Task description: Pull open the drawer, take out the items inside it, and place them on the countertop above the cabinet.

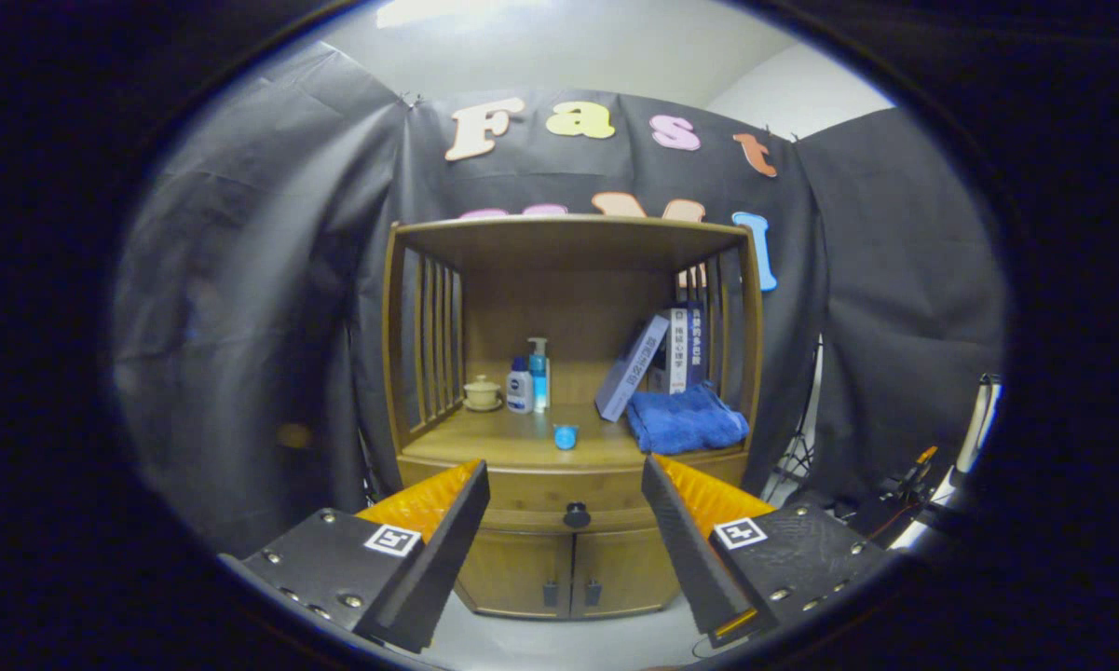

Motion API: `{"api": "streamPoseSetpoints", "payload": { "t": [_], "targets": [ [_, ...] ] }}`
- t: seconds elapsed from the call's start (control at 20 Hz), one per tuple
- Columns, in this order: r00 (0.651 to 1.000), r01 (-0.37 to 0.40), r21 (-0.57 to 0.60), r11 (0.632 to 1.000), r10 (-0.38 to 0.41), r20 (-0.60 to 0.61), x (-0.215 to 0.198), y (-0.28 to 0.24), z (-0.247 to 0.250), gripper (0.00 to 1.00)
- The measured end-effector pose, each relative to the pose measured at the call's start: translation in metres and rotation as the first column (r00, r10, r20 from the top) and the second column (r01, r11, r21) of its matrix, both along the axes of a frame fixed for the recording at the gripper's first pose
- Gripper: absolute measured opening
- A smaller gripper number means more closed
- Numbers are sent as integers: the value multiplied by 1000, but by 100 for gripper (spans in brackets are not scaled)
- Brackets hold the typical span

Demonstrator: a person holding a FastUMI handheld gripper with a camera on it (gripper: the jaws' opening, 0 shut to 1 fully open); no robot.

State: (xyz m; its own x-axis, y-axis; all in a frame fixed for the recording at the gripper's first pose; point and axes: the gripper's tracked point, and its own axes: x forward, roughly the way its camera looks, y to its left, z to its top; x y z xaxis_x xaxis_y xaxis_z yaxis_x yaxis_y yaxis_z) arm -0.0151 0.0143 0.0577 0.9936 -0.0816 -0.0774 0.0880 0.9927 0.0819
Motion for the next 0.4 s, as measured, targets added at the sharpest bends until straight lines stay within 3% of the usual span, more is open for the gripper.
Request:
{"api": "streamPoseSetpoints", "payload": {
  "t": [0.4],
  "targets": [
    [997,56,21,998,-57,55,-22,-29,13,99]
  ]
}}
